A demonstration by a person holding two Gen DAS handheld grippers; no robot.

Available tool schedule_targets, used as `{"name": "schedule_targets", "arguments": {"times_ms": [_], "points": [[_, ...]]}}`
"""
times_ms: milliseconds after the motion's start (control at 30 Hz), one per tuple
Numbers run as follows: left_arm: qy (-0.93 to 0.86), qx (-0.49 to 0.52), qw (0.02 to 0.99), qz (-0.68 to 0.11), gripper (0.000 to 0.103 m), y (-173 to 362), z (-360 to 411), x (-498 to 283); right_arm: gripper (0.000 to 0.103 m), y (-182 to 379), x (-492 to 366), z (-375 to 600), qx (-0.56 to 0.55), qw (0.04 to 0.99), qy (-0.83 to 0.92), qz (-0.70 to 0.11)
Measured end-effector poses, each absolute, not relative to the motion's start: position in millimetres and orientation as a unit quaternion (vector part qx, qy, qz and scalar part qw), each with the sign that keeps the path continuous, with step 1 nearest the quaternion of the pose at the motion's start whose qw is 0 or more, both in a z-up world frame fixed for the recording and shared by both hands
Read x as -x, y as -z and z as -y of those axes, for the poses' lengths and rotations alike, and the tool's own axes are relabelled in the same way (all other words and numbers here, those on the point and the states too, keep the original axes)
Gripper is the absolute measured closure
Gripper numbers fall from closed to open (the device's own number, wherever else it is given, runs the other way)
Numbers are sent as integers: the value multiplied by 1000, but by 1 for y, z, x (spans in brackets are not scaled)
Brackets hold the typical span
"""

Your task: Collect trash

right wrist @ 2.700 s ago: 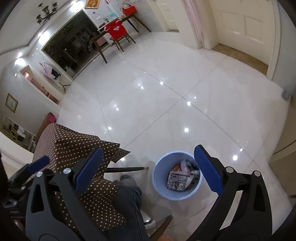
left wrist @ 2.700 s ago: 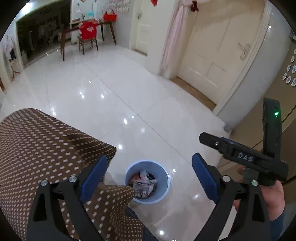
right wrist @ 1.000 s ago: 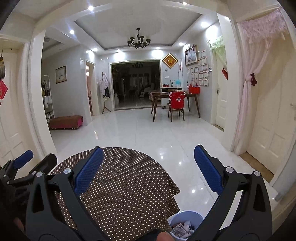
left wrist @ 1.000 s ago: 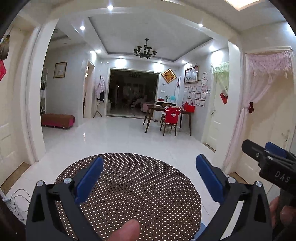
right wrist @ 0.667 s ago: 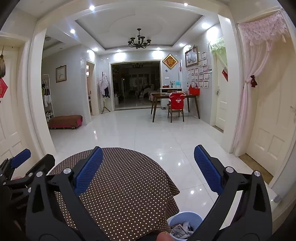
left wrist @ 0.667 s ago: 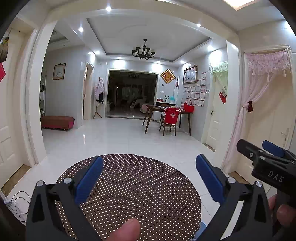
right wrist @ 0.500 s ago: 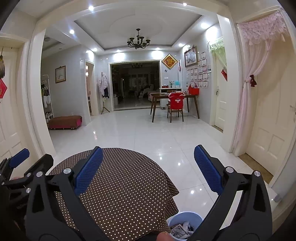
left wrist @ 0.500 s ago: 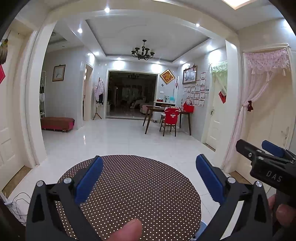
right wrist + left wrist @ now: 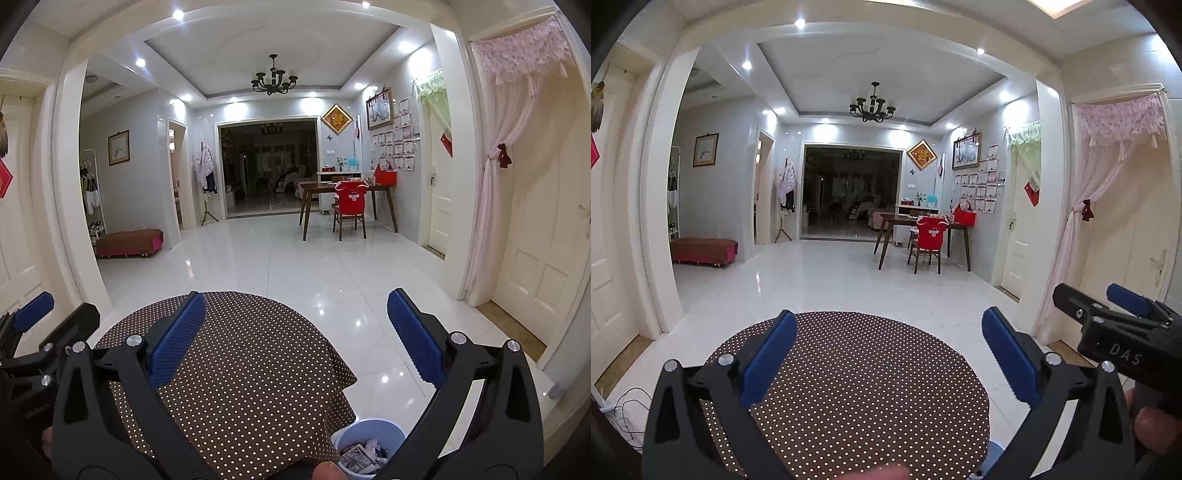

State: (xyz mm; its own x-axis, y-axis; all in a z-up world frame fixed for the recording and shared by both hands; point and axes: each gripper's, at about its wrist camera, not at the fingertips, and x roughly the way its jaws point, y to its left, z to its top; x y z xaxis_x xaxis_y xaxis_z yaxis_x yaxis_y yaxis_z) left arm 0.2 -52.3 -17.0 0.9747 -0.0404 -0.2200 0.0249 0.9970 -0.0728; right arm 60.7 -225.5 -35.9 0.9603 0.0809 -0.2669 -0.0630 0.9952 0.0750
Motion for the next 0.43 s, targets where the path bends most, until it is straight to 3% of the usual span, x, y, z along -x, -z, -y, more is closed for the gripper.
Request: {"name": "schedule_targets", "arguments": {"times_ms": [433], "points": [[10, 40, 991, -128, 4, 22, 50, -10, 6, 39, -67, 229, -34, 988, -40, -144]]}}
